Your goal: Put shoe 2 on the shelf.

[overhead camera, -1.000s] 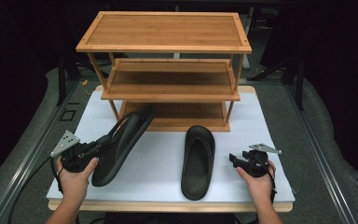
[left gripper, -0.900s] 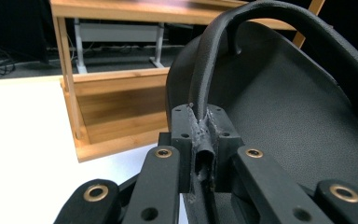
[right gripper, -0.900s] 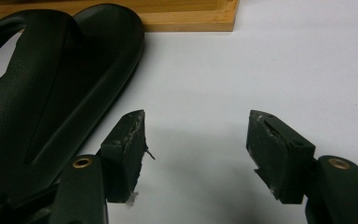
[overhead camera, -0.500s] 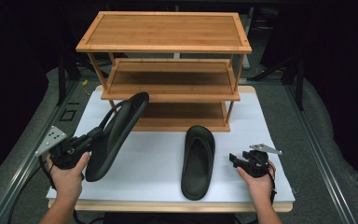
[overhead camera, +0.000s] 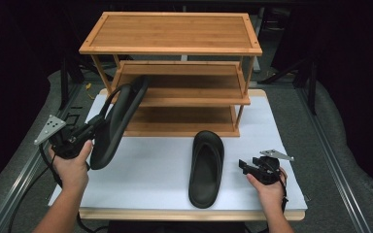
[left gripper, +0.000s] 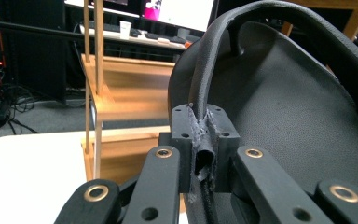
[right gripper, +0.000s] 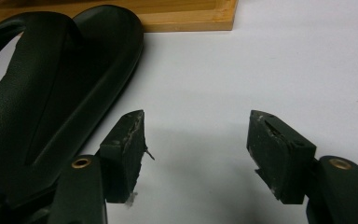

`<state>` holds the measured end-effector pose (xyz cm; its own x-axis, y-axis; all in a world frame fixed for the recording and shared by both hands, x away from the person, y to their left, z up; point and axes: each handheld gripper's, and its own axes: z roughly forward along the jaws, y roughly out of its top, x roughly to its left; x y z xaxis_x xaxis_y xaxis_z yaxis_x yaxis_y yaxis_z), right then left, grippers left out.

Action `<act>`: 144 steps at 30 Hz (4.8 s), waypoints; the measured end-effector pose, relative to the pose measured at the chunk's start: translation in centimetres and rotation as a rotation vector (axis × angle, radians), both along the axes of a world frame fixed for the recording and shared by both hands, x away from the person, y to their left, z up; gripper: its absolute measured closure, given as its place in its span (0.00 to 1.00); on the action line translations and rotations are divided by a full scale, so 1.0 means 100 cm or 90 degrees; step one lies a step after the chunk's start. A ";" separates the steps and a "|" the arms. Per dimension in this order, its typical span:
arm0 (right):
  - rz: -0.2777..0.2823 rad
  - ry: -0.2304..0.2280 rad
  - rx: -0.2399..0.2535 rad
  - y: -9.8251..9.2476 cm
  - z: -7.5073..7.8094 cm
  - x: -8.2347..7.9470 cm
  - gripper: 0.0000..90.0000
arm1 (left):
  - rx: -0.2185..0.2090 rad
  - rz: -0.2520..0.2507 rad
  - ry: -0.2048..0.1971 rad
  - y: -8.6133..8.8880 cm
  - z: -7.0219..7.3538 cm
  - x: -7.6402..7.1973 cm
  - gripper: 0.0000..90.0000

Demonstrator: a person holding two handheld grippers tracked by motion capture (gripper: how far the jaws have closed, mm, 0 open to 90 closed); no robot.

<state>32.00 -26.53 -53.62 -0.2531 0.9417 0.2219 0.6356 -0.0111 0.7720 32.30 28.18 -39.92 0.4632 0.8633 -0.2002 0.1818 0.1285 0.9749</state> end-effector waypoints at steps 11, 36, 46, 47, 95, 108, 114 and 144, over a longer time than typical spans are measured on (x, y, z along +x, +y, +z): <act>0.001 -0.004 0.007 0.000 0.001 -0.001 0.41 | 0.013 0.026 -0.011 -0.016 0.022 0.035 0.92; -0.008 -0.011 0.026 -0.004 0.000 -0.002 0.41 | 0.027 0.118 0.006 -0.073 0.036 0.131 0.92; 0.001 -0.004 0.028 -0.004 -0.001 -0.002 0.41 | 0.057 0.166 0.037 -0.086 0.033 0.163 0.92; 0.002 -0.004 0.029 -0.004 0.000 -0.002 0.41 | 0.063 0.174 0.039 -0.087 0.033 0.164 0.92; 0.013 -0.020 0.010 0.004 0.001 0.000 0.41 | 0.027 0.158 0.082 -0.106 0.026 0.178 0.60; 0.077 -0.068 -0.008 0.044 0.016 -0.012 0.34 | 0.022 0.074 0.023 -0.089 0.030 0.117 0.53; 0.146 -0.085 -0.022 0.072 0.018 -0.018 0.31 | 0.052 0.044 0.000 -0.077 0.029 0.086 0.45; 0.137 -0.093 -0.088 0.052 0.013 -0.008 0.77 | 0.051 -0.056 0.057 -0.036 -0.048 0.019 0.46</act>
